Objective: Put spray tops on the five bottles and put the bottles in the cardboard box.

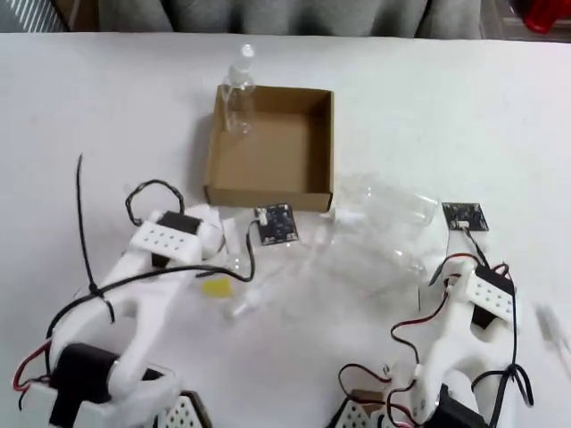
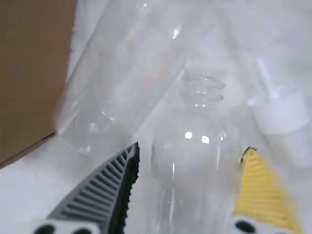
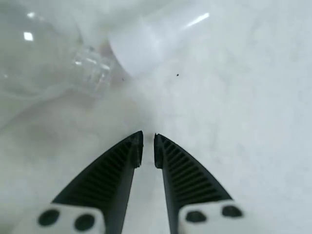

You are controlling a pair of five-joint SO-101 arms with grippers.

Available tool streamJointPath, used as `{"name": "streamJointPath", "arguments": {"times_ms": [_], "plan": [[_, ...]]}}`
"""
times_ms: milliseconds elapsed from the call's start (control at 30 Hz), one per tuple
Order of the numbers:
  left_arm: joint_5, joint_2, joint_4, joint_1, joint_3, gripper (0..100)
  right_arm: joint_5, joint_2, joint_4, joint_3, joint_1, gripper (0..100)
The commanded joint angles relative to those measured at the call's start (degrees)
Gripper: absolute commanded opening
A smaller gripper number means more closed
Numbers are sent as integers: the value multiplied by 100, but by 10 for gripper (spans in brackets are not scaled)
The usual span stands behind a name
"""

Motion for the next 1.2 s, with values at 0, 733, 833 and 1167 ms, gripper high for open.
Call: {"name": "streamJointPath", "arguments": {"times_ms": [0,733,833,1167], "plan": [[-123,286,-62,-40,-448,221,53,-119,-40,-26,-48,16],[1512,251,1196,13,-1108,20,53,-119,-66,-26,-48,16],[1899,127,1240,84,-1143,20,44,-119,-66,-26,-48,16],[2831,-734,369,189,-193,20,18,-171,-31,79,4,16]]}}
